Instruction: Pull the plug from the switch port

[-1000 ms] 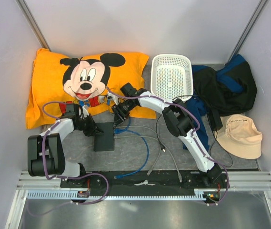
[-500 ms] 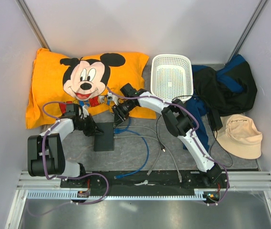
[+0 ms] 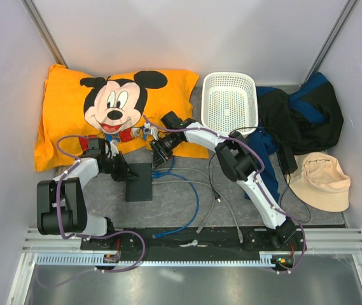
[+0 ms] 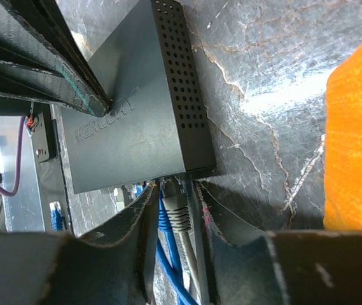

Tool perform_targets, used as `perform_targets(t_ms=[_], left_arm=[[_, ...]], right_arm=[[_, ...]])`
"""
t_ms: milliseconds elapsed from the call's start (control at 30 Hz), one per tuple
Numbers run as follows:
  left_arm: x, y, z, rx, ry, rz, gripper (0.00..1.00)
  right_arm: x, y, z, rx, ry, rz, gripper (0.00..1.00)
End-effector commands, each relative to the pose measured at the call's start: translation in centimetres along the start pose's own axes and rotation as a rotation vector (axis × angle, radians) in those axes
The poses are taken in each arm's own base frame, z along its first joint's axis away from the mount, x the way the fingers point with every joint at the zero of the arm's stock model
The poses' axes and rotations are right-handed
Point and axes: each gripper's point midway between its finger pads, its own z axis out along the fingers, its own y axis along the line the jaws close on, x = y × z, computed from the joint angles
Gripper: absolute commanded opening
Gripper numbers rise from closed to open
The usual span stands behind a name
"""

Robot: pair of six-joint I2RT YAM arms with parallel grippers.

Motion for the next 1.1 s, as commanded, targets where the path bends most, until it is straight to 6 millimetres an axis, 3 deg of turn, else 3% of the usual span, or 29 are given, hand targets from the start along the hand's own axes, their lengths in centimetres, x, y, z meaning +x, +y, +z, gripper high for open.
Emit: perform_targets(t_ms=[0, 233, 600, 1067], left_arm=[[0.2, 2.7, 0.7, -0.109, -0.009, -0.005, 0.02], [0.2, 3.1, 0.8, -0.121, -0.005, 0.003, 0.02], [0.3, 3.4, 1.1, -0.133, 0.006, -0.001, 0.02], [0.1, 3.7, 1.1, -0.144, -0.001, 0.023, 0.02]], right_arm=[[2.9, -4.1, 1.8, 0.096, 0.059, 0.029, 0.33], [3.1, -4.7, 1.8, 0.121, 0.064, 0.033, 0.28], [4.0, -5.6, 1.4, 0.165, 0.095, 0.025, 0.0], [5.3, -7.8, -1.4, 0.211, 0.149, -0.008, 0.0]])
